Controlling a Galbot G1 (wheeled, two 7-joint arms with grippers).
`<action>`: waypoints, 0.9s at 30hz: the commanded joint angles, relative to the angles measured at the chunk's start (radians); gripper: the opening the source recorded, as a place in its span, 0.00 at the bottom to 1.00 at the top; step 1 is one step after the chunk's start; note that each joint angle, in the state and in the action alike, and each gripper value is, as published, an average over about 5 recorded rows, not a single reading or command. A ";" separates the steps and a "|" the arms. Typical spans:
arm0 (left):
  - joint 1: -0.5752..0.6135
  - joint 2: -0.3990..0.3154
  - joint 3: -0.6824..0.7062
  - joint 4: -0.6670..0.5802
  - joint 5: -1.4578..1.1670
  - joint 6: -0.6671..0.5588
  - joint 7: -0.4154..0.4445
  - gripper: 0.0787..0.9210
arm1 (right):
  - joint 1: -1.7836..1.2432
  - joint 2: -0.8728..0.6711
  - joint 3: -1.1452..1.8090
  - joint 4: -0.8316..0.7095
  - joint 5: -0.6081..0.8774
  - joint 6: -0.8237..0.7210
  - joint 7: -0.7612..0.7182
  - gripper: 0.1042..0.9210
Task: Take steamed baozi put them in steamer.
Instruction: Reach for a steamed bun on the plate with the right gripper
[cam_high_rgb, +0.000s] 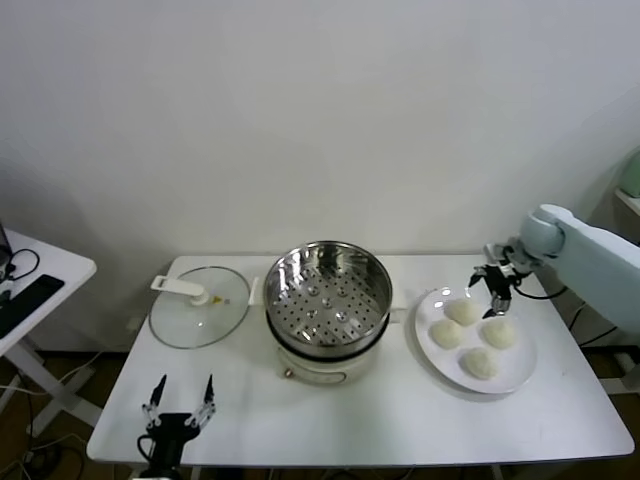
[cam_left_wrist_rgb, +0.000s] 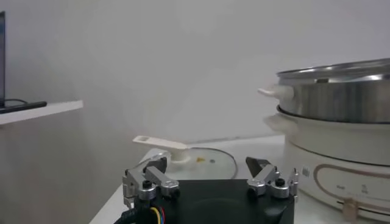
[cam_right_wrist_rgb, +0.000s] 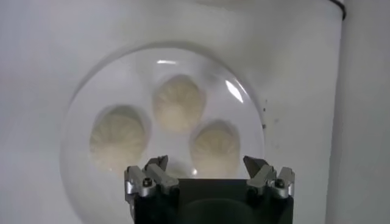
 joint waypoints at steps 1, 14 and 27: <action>-0.009 0.001 -0.003 0.022 0.003 0.002 0.001 0.88 | -0.040 0.118 0.018 -0.204 -0.112 0.051 -0.022 0.88; -0.018 0.004 -0.004 0.038 0.012 0.002 0.004 0.88 | -0.138 0.201 0.217 -0.331 -0.193 0.095 0.045 0.88; -0.015 0.011 -0.005 0.040 0.020 -0.004 0.004 0.88 | -0.157 0.236 0.288 -0.383 -0.207 0.116 0.062 0.88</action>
